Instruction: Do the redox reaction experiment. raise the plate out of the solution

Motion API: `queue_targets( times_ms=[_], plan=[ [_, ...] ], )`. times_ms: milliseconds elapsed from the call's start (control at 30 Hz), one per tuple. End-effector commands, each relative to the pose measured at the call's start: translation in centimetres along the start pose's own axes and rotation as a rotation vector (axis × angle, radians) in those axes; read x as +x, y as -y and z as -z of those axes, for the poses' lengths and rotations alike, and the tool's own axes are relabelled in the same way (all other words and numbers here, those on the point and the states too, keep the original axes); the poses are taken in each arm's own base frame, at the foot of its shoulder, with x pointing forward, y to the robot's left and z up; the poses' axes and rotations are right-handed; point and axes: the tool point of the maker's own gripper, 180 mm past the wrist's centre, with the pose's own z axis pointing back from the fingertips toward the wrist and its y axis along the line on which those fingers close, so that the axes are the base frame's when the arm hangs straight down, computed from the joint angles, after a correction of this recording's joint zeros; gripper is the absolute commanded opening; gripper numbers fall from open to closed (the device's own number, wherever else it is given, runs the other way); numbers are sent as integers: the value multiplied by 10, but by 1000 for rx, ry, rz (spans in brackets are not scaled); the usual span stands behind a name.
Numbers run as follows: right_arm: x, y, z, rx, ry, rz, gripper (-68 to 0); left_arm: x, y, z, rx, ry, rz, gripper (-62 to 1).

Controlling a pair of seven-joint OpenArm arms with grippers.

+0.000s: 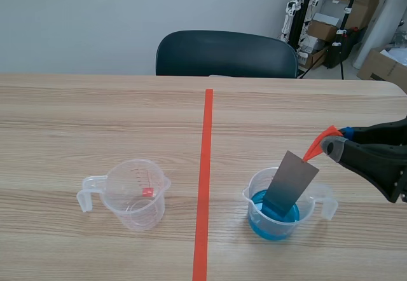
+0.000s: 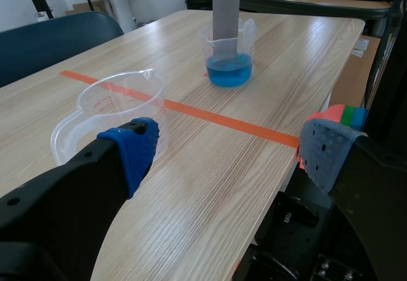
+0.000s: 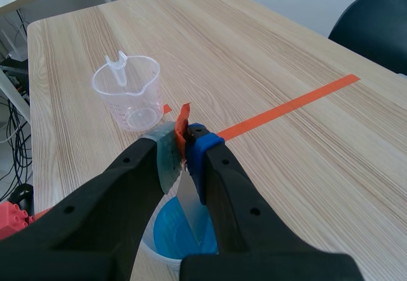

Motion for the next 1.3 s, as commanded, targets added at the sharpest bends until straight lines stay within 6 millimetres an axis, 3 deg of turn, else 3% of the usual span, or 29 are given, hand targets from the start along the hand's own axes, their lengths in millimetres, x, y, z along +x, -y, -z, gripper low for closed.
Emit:
queue_targets(
  times_ms=[0,867,1267],
  plan=[
    [10,5,0,-6,30,-8,-677,10,1,0,-3,50,-4,-131],
    [10,5,0,-6,28,-9,-677,10,1,0,-3,50,-4,-131],
    [22,-1,-3,34,15,-38,-677,10,1,0,-3,50,-2,-131]
  ],
)
